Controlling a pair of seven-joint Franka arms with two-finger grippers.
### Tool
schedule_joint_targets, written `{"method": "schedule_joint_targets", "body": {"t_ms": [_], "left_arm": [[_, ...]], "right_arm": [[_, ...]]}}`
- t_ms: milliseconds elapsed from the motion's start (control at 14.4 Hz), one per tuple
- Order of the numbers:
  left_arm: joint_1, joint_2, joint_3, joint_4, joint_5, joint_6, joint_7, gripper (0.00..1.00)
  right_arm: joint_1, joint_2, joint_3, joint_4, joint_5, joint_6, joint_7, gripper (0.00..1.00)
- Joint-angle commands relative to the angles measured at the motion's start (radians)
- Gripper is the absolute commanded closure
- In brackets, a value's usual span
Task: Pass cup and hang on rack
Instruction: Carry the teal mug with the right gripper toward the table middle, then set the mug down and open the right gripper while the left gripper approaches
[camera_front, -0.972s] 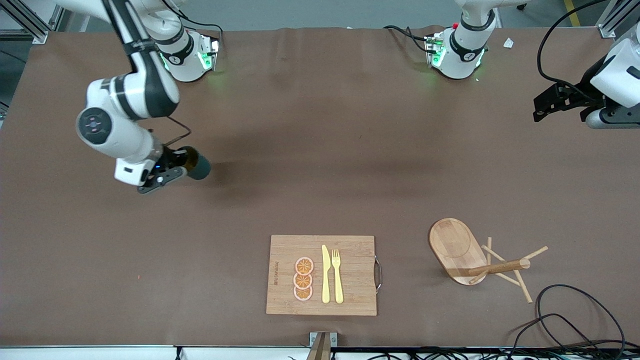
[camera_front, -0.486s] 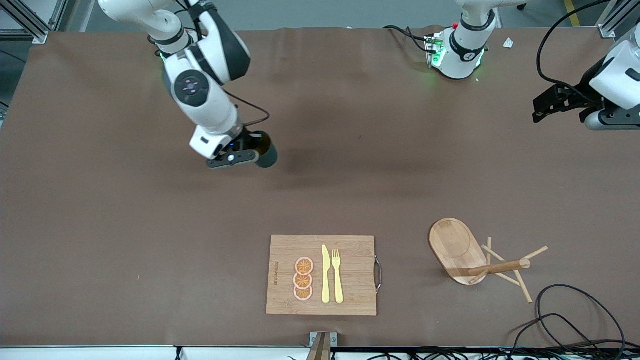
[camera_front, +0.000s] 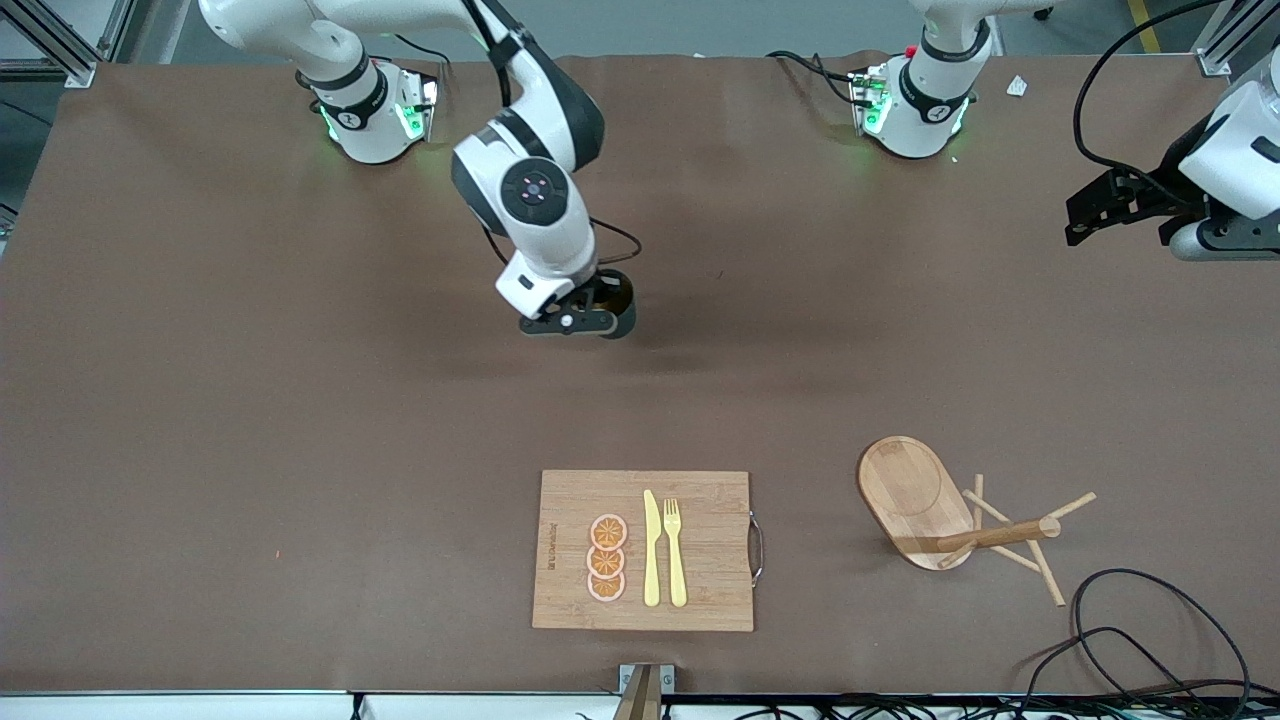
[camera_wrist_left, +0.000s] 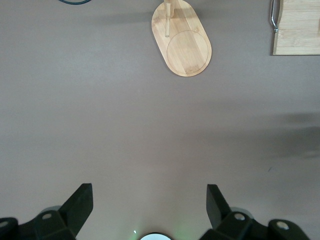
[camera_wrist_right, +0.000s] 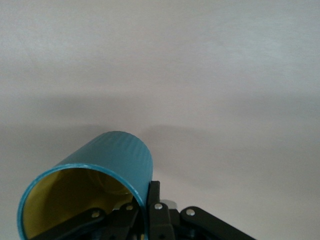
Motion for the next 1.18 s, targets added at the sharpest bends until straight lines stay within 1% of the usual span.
{"method": "schedule_joint_targets", "body": {"t_ms": [0,208,417,486,556,694,1111], "left_arm": [[0.001,0.008,-0.002,0.018,0.002,0.000,0.004,0.00],[0.001,0.008,-0.002,0.018,0.002,0.000,0.004,0.00],[0.002,0.008,-0.002,0.018,0.001,0.000,0.005,0.00],[0.005,0.008,-0.002,0.016,0.001,0.000,0.005,0.00],[0.005,0.008,-0.002,0.018,0.002,0.000,0.005,0.00],[-0.001,0.010,-0.002,0.018,0.002,0.000,0.005,0.00],[0.001,0.016,-0.002,0.018,0.007,0.000,0.020,0.00]], "right_arm": [[0.052,0.117,-0.014,0.126,0.006,-0.016,0.016,0.99],[0.070,0.184,-0.014,0.188,-0.002,-0.008,0.013,0.97],[0.089,0.213,-0.015,0.196,-0.002,0.054,0.016,0.97],[0.091,0.220,-0.015,0.196,-0.002,0.059,0.016,0.95],[0.092,0.221,-0.017,0.196,-0.002,0.059,0.016,0.75],[0.092,0.221,-0.017,0.196,-0.003,0.059,0.044,0.00],[0.081,0.207,-0.017,0.200,-0.006,0.050,0.032,0.00]]}}
